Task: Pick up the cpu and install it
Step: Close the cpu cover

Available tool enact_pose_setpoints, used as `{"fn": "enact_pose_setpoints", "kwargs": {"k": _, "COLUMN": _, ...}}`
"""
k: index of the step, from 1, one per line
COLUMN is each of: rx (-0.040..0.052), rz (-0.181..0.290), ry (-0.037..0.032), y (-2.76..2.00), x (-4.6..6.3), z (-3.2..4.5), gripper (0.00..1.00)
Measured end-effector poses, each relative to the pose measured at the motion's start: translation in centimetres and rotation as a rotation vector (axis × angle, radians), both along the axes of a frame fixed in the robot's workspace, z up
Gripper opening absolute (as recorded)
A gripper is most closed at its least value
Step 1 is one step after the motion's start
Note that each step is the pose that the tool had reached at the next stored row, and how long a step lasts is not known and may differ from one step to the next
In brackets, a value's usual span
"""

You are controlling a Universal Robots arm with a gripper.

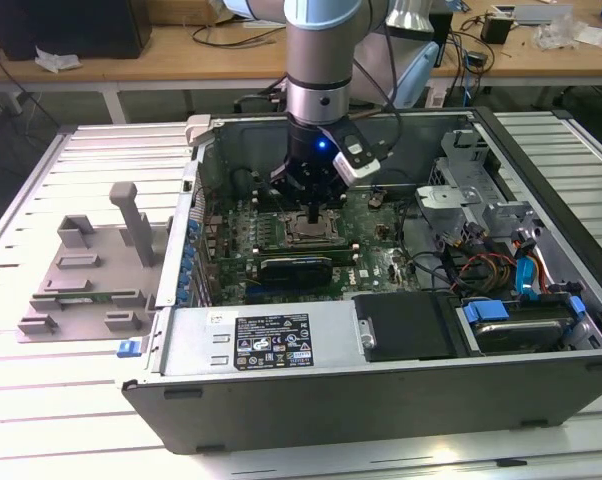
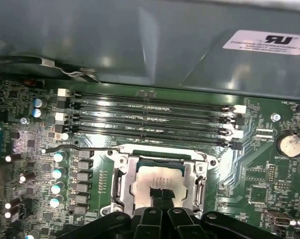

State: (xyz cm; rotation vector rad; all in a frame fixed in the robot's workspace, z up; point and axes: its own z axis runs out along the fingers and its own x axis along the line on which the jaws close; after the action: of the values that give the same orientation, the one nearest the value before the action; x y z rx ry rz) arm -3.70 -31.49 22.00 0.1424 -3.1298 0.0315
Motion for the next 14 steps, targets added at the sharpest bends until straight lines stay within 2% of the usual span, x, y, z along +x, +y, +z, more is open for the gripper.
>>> {"fn": "enact_pose_setpoints", "kwargs": {"k": 3, "rx": -0.0004, "rz": -0.003, "ry": -0.0006, "y": -0.01, "x": 0.0, "z": 0.19, "gripper": 0.11}}
{"fn": "enact_pose_setpoints", "kwargs": {"k": 11, "rx": -0.0001, "rz": -0.048, "ry": -0.0008, "y": 0.00, "x": 0.0, "z": 2.39, "gripper": 0.11}}
{"fn": "enact_pose_setpoints", "kwargs": {"k": 14, "rx": -0.0001, "rz": -0.048, "ry": -0.0008, "y": 0.00, "x": 0.0, "z": 2.46, "gripper": 0.11}}
